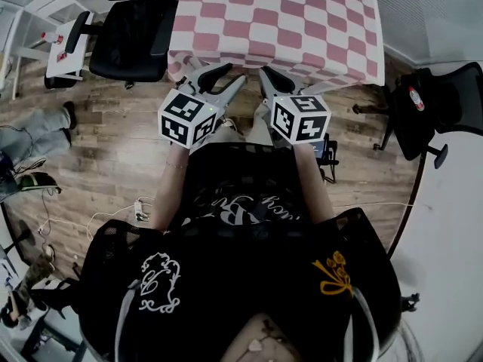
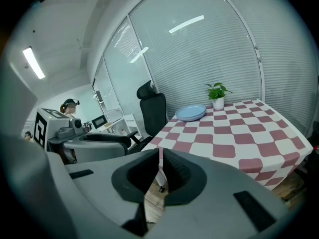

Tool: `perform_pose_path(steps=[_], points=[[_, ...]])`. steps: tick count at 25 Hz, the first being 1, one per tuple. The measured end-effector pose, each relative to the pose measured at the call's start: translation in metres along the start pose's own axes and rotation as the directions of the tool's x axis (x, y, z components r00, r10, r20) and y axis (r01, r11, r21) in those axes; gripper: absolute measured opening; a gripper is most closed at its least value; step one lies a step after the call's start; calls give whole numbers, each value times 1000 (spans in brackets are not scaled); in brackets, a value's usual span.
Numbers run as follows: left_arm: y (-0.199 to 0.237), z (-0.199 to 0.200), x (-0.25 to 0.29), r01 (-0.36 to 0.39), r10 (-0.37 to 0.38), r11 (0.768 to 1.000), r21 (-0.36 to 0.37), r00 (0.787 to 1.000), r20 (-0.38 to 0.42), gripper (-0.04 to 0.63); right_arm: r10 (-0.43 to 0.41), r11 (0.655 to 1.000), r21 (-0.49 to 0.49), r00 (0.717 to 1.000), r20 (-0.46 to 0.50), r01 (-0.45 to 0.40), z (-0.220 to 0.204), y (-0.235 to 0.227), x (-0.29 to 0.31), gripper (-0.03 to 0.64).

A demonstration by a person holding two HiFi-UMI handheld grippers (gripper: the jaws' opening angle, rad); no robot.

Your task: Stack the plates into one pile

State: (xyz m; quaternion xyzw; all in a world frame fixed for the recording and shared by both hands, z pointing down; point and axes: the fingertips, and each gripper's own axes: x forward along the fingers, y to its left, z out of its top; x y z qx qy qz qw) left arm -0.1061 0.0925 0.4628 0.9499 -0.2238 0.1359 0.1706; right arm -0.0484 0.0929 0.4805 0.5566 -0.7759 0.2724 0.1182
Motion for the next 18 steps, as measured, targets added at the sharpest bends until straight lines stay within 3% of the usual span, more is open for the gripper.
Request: perform_pose_path(steps=[18], points=[[-13, -1, -1, -10, 10, 1000, 13, 1000, 0, 152, -12, 1000, -23, 1000, 20, 12, -5, -2, -20, 31]])
